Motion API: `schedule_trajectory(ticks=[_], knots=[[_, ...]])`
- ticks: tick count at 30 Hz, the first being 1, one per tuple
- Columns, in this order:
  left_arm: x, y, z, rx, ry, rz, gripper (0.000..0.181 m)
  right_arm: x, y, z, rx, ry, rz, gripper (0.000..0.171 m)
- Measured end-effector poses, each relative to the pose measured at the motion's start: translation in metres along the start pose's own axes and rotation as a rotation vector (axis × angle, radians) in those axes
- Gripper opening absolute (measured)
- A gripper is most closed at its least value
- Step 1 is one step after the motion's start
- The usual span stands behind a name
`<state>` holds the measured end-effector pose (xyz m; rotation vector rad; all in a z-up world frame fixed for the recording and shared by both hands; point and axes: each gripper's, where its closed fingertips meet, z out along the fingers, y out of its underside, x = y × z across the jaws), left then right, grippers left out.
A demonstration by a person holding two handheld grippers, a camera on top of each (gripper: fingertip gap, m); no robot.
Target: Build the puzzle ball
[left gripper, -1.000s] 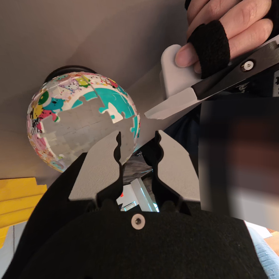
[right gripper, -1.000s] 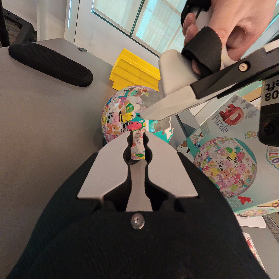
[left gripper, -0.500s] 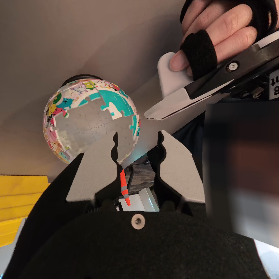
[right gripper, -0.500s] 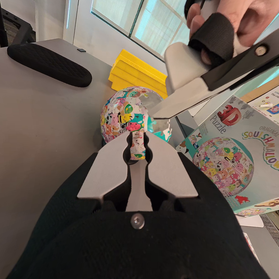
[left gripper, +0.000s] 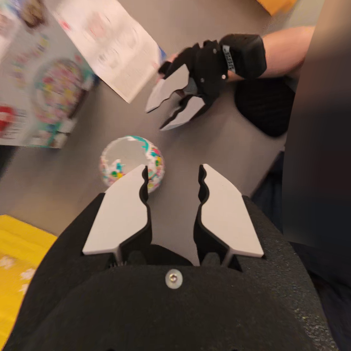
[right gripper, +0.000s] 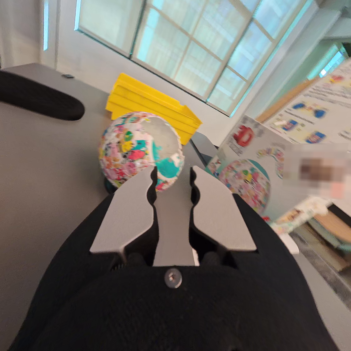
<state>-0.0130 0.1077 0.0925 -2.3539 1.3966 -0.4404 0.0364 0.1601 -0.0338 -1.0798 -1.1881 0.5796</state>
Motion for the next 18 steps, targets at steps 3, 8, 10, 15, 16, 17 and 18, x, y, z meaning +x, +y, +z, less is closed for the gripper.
schedule_trajectory(ticks=[3, 8, 10, 15, 16, 17, 18], knots=[[-0.005, 0.029, -0.037, 0.304, -0.234, 0.054, 0.05, 0.023, 0.0, -0.011, 0.014, 0.048, 0.102, 0.056], [-0.006, 0.103, -0.067, 0.794, -0.551, 0.113, 0.047, 0.057, -0.021, -0.032, 0.08, 0.07, 0.255, 0.083], [-0.012, 0.128, -0.062, 0.861, -0.585, 0.081, 0.046, 0.063, -0.032, -0.037, 0.09, 0.056, 0.33, 0.082], [-0.027, 0.142, -0.041, 0.945, -0.4, 0.041, 0.072, 0.052, -0.054, -0.037, 0.104, -0.008, 0.329, 0.044], [-0.032, 0.14, -0.038, 0.952, -0.348, 0.039, 0.069, 0.051, -0.055, -0.034, 0.08, 0.005, 0.279, 0.04], [-0.035, 0.136, -0.033, 0.954, -0.269, 0.033, 0.07, 0.047, -0.056, -0.028, 0.043, -0.004, 0.218, 0.037], [-0.038, 0.131, -0.027, 0.95, -0.185, 0.018, 0.075, 0.043, -0.057, -0.02, 0.003, -0.025, 0.141, 0.037]])
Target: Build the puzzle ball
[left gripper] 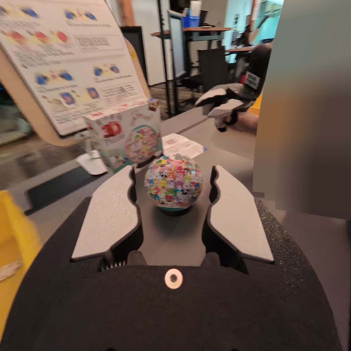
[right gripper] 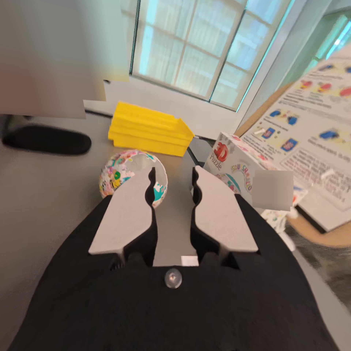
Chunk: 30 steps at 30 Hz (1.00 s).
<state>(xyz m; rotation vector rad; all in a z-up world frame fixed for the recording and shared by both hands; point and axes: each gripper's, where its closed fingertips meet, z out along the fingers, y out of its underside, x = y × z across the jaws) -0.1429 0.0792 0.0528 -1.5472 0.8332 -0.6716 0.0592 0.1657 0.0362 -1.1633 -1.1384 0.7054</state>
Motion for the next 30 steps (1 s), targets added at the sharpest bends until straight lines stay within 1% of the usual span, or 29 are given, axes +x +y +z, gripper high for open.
schedule_trajectory(ticks=[1, 3, 5, 7, 10, 13, 19, 26, 28, 30], knots=[[-0.003, 0.002, 0.009, -0.01, 0.052, -0.049, 0.08, -0.002, 0.001, 0.011, -0.053, -0.013, -0.092, 0.039], [-0.01, 0.01, 0.027, -0.045, 0.13, -0.105, 0.082, -0.006, -0.001, 0.037, -0.131, -0.048, -0.286, 0.049], [-0.015, 0.02, 0.046, -0.088, 0.187, -0.138, 0.086, -0.015, 0.003, 0.065, -0.2, -0.121, -0.437, 0.05], [-0.014, 0.026, 0.061, -0.11, 0.258, -0.187, 0.086, -0.024, 0.015, 0.087, -0.284, -0.204, -0.497, 0.05], [-0.016, 0.031, 0.075, -0.129, 0.314, -0.259, 0.085, -0.037, 0.026, 0.107, -0.354, -0.305, -0.497, 0.05], [-0.021, 0.027, 0.081, -0.11, 0.343, -0.294, 0.084, -0.044, 0.035, 0.117, -0.405, -0.348, -0.508, 0.05], [-0.025, 0.028, 0.094, -0.136, 0.403, -0.327, 0.086, -0.045, 0.055, 0.126, -0.482, -0.353, -0.599, 0.049], [-0.02, 0.032, 0.101, -0.15, 0.49, -0.369, 0.082, -0.045, 0.058, 0.135, -0.512, -0.369, -0.712, 0.042], [-0.021, 0.033, 0.101, -0.152, 0.492, -0.368, 0.081, -0.045, 0.059, 0.136, -0.51, -0.381, -0.746, 0.037], [-0.021, 0.036, 0.101, -0.164, 0.492, -0.366, 0.081, -0.044, 0.062, 0.137, -0.516, -0.382, -0.781, 0.036]])
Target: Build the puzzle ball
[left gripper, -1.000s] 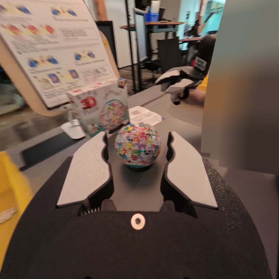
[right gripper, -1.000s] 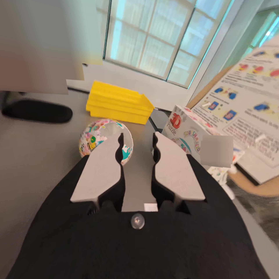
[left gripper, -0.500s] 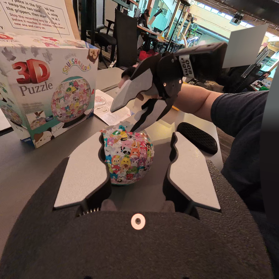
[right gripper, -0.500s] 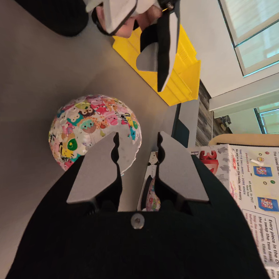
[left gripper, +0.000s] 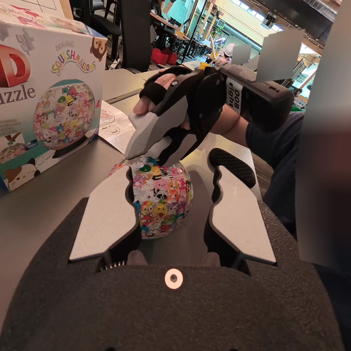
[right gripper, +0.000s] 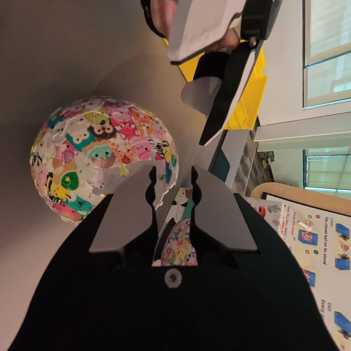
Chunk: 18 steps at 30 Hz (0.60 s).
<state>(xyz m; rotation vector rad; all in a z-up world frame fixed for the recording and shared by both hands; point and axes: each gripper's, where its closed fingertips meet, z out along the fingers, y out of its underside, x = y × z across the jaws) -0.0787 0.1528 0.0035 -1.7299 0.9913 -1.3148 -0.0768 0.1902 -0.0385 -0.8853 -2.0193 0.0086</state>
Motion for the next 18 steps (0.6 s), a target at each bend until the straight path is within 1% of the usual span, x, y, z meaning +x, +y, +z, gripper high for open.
schedule_trajectory(ticks=[3, 7, 10, 18], knots=[[0.0, 0.003, 0.001, -0.005, 0.007, -0.01, 0.081, -0.001, 0.009, 0.005, -0.048, 0.01, -0.041, 0.035], [0.001, 0.006, 0.003, -0.016, 0.019, -0.022, 0.081, 0.0, 0.005, 0.005, -0.017, 0.046, -0.102, 0.021], [0.001, 0.007, 0.003, -0.015, 0.022, -0.019, 0.08, 0.0, 0.007, 0.008, -0.028, 0.065, -0.137, 0.019], [0.002, 0.011, 0.004, -0.023, 0.024, -0.018, 0.079, 0.003, 0.004, 0.01, 0.012, 0.127, -0.172, 0.009]])
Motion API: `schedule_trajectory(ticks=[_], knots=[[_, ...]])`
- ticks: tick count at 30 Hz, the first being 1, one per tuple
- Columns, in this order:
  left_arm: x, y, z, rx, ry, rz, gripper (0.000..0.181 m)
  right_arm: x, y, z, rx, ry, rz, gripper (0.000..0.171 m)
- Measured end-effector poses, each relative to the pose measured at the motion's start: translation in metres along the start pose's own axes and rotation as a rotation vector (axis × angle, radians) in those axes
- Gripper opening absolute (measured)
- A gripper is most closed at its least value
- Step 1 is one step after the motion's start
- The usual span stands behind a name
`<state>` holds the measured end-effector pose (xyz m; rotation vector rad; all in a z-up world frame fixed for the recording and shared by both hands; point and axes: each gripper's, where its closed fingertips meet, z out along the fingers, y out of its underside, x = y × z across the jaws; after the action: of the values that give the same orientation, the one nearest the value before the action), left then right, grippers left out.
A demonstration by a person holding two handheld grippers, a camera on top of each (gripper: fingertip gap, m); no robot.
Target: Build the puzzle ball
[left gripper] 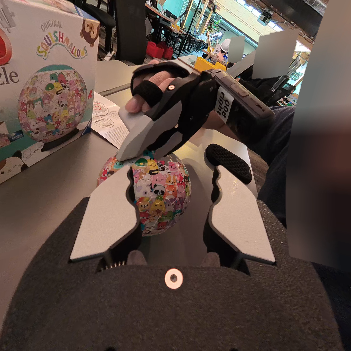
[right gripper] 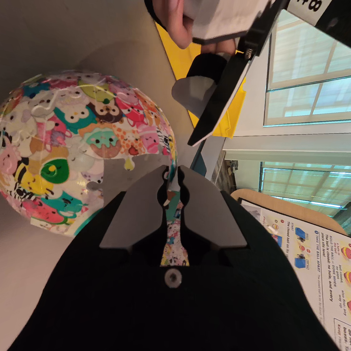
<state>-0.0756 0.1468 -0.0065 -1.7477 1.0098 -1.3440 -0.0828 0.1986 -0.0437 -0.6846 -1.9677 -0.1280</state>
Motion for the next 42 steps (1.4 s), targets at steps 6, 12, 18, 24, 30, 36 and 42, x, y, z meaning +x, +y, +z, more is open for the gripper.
schedule_trajectory(ticks=[6, 12, 18, 24, 30, 36, 42], knots=[[-0.003, 0.002, 0.001, -0.008, -0.004, -0.006, 0.079, 0.0, 0.0, 0.0, 0.021, 0.001, -0.016, 0.007], [-0.002, -0.001, 0.0, 0.006, -0.008, 0.001, 0.078, 0.002, -0.003, 0.001, 0.028, 0.015, -0.044, 0.005], [-0.002, -0.001, 0.0, 0.005, -0.009, 0.002, 0.078, 0.002, -0.003, 0.001, 0.023, 0.009, -0.04, 0.005], [-0.002, -0.003, -0.003, 0.009, -0.011, 0.003, 0.078, 0.005, 0.001, -0.001, 0.007, 0.011, -0.032, 0.02], [-0.005, -0.001, -0.005, 0.015, -0.019, -0.009, 0.079, 0.006, 0.002, -0.01, 0.011, -0.011, 0.003, 0.022], [-0.008, 0.004, -0.009, 0.03, -0.015, -0.046, 0.079, 0.008, 0.011, -0.027, -0.009, -0.018, 0.069, 0.023], [-0.014, 0.023, -0.01, -0.034, -0.042, -0.027, 0.093, 0.007, 0.021, -0.078, 0.092, 0.065, 0.483, 0.029]])
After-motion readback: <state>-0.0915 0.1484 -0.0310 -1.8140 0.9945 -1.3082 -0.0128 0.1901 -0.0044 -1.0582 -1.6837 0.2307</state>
